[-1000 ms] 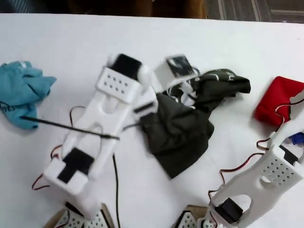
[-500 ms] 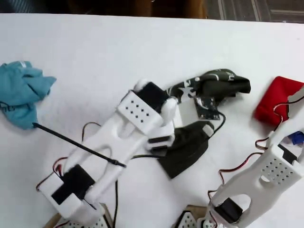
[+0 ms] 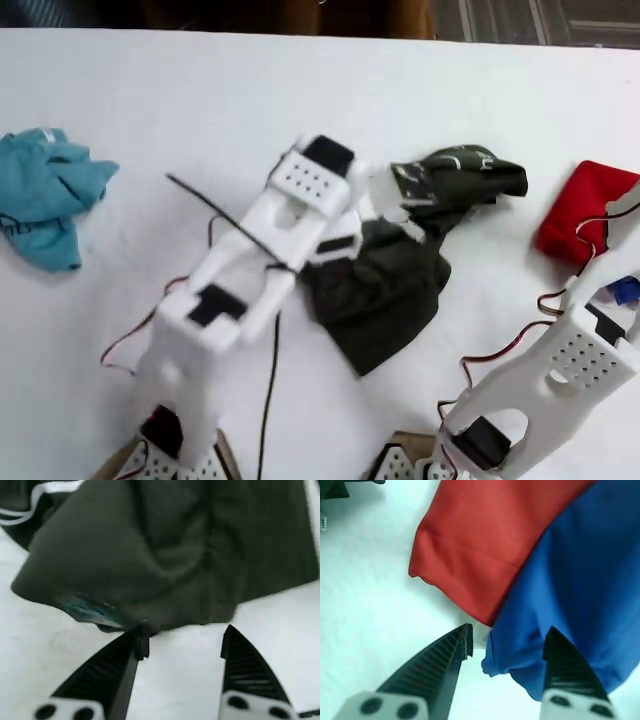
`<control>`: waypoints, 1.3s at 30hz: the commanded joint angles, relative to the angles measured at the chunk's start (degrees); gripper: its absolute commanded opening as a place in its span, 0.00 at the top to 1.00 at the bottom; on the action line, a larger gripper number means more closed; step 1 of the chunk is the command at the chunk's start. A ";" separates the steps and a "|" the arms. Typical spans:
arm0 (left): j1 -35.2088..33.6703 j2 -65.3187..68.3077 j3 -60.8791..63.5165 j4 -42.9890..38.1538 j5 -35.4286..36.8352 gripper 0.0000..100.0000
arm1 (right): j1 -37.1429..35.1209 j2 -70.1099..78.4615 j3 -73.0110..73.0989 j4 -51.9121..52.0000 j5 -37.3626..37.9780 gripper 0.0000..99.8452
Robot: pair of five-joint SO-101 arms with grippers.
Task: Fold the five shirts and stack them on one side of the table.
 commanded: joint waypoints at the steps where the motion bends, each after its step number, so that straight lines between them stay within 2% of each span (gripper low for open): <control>1: -0.79 11.16 -16.66 5.10 -0.09 0.75 | -0.13 -4.44 -0.26 1.36 -0.62 0.77; 8: -1.05 22.15 -25.80 4.66 1.32 0.98 | -0.13 -4.44 -0.26 1.36 -0.70 0.77; 15: -8.53 23.30 -33.36 4.48 2.64 0.98 | -0.22 -4.44 -0.26 1.36 -0.70 0.77; 22: -16.62 23.30 -35.21 4.13 -1.76 0.98 | -0.57 -4.44 -0.26 1.36 -0.79 0.77; 25: -16.62 22.68 -35.30 3.87 -1.85 0.94 | -0.66 -4.53 -0.26 1.36 -0.79 0.77; 29: -16.97 21.27 -39.08 4.22 1.85 0.75 | -0.13 -4.62 -0.26 1.36 -0.79 0.77; 31: -17.41 19.87 -40.22 4.48 4.31 0.69 | -0.04 -5.05 -0.26 1.36 -0.79 0.77; 35: -17.23 14.33 -36.88 4.84 4.31 0.72 | -0.22 -6.73 -0.26 1.36 -0.62 0.77; 39: -15.56 4.40 -22.64 4.84 2.37 0.72 | -0.04 -7.16 -0.18 1.36 -0.53 0.77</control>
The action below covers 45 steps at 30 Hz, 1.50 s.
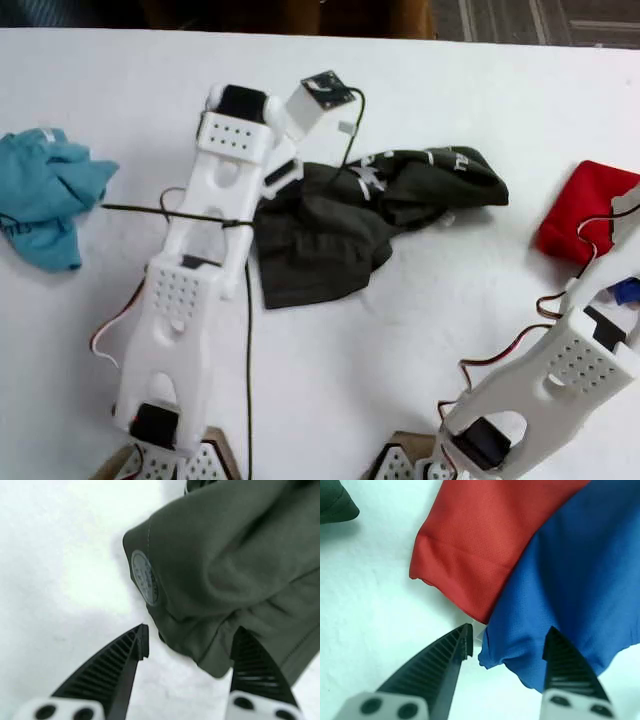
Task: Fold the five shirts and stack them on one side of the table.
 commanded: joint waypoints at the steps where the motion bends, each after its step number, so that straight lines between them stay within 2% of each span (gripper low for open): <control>1: 1.76 -13.01 13.85 1.05 -1.93 0.72 | -0.04 -4.09 -0.18 1.36 -0.53 0.77; 6: 5.27 -29.19 40.75 0.00 -6.51 0.72 | 0.04 -4.00 -0.18 1.36 -0.53 0.77; 9: 5.45 -36.66 54.64 -5.36 -9.32 0.72 | 0.04 -3.74 -0.18 1.36 -0.70 0.77; 11: 5.71 -39.12 62.73 -7.74 -13.19 0.72 | -0.04 -3.74 -0.18 1.36 -0.70 0.77; 15: 5.01 -39.30 73.01 -15.38 -13.89 0.72 | -0.04 -3.74 -0.18 1.36 -0.79 0.77; 20: 7.21 -39.21 73.45 -16.62 -12.31 0.72 | -0.40 -4.09 3.52 1.36 -0.79 0.77; 30: 7.47 -30.33 73.27 -27.16 -6.42 0.72 | -0.04 -4.18 7.91 1.27 -0.53 0.77; 37: 7.38 -24.09 66.42 -26.55 -5.71 0.72 | -0.22 -4.18 7.91 1.19 -0.53 0.77; 45: 6.07 -19.08 60.09 -24.00 -6.15 0.77 | -0.31 -4.18 7.91 1.19 -0.53 0.77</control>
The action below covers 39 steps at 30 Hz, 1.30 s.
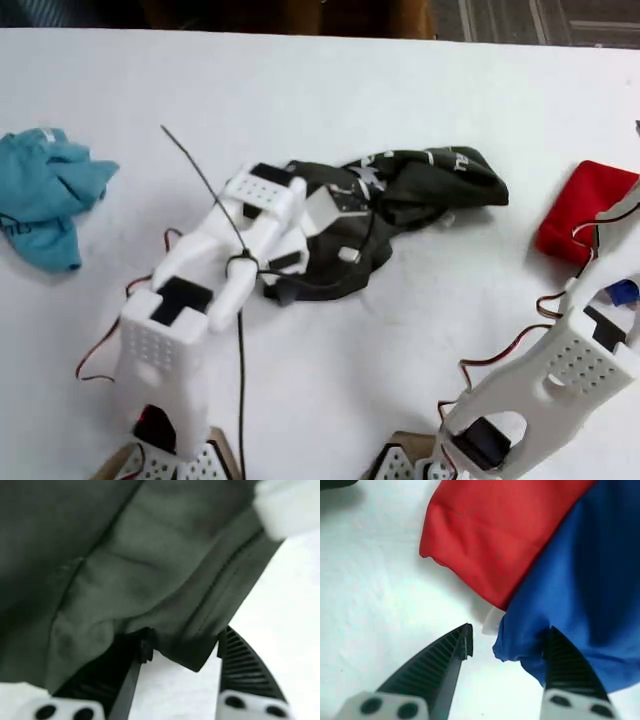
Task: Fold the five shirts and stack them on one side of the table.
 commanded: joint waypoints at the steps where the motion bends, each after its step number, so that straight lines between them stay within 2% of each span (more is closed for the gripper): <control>1: -0.35 1.85 -4.18 1.32 0.18 0.77 | -0.40 -4.18 -0.35 1.19 -0.18 0.77; 4: -0.44 3.87 -6.64 3.60 2.20 0.81 | -0.57 -4.18 -0.35 1.19 -0.44 0.77; 8: -0.88 6.95 -10.07 6.15 8.26 0.98 | -0.75 -4.18 -0.09 1.19 -0.53 0.77; 11: -0.88 8.44 -11.65 10.29 9.49 0.97 | -3.21 -4.18 0.09 1.27 -0.53 0.77; 15: -2.73 8.62 -11.74 13.89 9.05 0.97 | -10.51 -4.18 0.09 1.27 -0.53 0.77; 19: -8.62 8.53 -12.09 17.05 8.79 0.97 | -19.56 -3.65 -0.09 1.19 -0.62 0.77; 23: -15.82 8.44 -13.41 22.77 2.81 0.97 | -26.07 -3.65 -0.09 0.40 -0.62 0.77; 25: -19.78 8.44 -15.25 25.49 0.70 0.97 | -28.09 -3.65 -0.18 0.31 -2.29 0.77; 29: -26.99 8.44 -16.75 25.58 -1.32 0.97 | -30.90 -3.65 0.00 -1.54 -5.54 0.77; 33: -29.89 8.35 -16.75 25.67 -2.73 0.97 | -32.66 -3.56 0.09 -3.65 -5.80 0.77; 39: -30.51 4.13 -16.66 25.58 -2.55 0.97 | -34.07 -3.03 2.11 -3.30 -5.36 0.77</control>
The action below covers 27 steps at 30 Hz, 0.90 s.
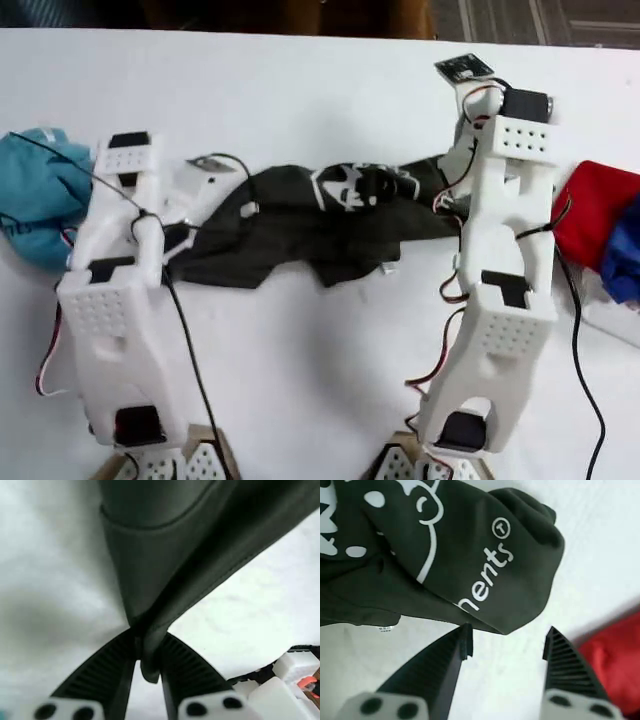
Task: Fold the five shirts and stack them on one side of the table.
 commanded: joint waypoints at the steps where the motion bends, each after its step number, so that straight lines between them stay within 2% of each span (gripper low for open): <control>1: -0.70 -5.10 -1.45 1.05 -0.18 0.97 | -0.22 -2.33 2.29 -0.48 0.00 0.77; 9: -0.88 -3.87 -1.36 0.09 -0.18 0.97 | -0.04 8.22 6.07 -8.04 0.00 0.78; 11: -0.97 -1.93 -1.36 -0.62 -0.18 0.97 | 0.04 10.68 4.66 -10.86 0.00 0.84; 14: -0.97 1.76 -1.45 -0.62 0.35 0.97 | 0.04 13.85 0.35 -12.35 0.00 1.00; 16: -0.97 4.22 -1.71 -0.62 2.81 0.97 | 0.04 15.87 -3.69 -11.30 0.00 0.96; 20: -0.79 8.18 -1.80 -1.49 6.07 0.97 | 2.07 19.21 -11.52 -7.87 0.00 0.98; 27: -0.88 8.00 -1.89 -1.76 7.38 0.97 | 13.23 22.02 -23.91 -0.40 0.09 0.98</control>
